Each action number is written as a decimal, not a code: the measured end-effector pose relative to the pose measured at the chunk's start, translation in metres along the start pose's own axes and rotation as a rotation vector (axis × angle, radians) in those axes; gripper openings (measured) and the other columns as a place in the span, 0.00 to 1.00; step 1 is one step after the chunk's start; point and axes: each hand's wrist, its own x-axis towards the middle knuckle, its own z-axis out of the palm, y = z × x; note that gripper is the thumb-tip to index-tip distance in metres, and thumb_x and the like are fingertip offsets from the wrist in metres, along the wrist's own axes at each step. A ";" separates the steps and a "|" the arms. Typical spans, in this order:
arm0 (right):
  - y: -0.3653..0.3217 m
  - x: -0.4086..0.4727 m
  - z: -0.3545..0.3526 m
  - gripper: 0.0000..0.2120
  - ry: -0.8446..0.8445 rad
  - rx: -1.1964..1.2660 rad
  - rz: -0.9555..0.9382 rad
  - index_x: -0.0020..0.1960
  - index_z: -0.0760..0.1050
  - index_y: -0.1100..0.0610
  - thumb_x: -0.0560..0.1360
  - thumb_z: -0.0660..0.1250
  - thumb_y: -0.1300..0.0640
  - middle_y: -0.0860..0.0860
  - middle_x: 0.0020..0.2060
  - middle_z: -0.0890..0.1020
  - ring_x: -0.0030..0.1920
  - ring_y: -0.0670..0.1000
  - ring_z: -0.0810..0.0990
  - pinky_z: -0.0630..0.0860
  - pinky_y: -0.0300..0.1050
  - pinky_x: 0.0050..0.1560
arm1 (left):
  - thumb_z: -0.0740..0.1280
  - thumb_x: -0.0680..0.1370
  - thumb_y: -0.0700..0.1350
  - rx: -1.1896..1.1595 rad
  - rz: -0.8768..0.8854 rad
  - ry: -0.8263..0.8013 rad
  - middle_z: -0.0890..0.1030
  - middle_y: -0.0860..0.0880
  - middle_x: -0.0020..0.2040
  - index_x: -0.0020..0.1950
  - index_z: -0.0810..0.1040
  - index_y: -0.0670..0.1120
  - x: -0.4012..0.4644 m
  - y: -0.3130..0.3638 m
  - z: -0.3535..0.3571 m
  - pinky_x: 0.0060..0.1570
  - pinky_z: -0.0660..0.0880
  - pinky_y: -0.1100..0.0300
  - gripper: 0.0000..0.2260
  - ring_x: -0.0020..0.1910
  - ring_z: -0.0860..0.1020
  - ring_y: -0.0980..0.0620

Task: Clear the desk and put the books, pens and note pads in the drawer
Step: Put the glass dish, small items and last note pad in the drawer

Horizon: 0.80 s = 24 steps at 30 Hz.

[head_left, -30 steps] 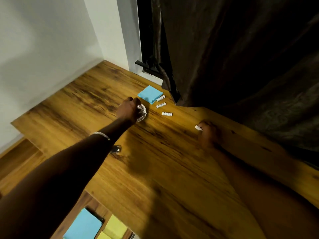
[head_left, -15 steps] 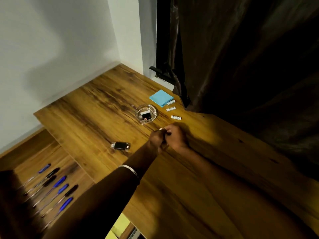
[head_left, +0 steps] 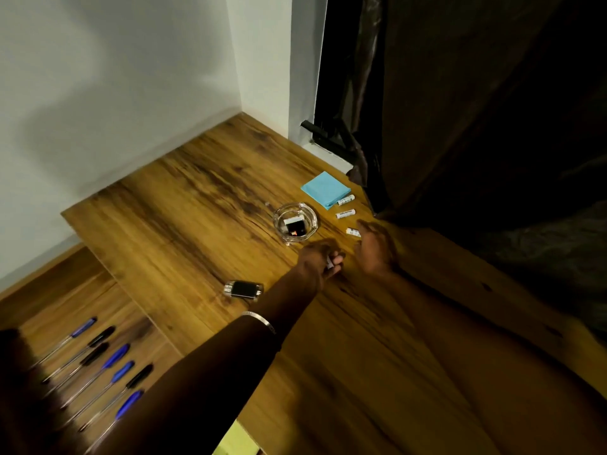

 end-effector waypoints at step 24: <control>-0.015 0.037 0.015 0.15 0.199 0.467 -0.070 0.58 0.79 0.59 0.74 0.64 0.66 0.55 0.57 0.81 0.57 0.53 0.79 0.76 0.43 0.57 | 0.59 0.81 0.41 -0.091 -0.020 0.018 0.81 0.47 0.40 0.58 0.75 0.43 0.025 0.012 -0.003 0.38 0.79 0.60 0.09 0.38 0.80 0.52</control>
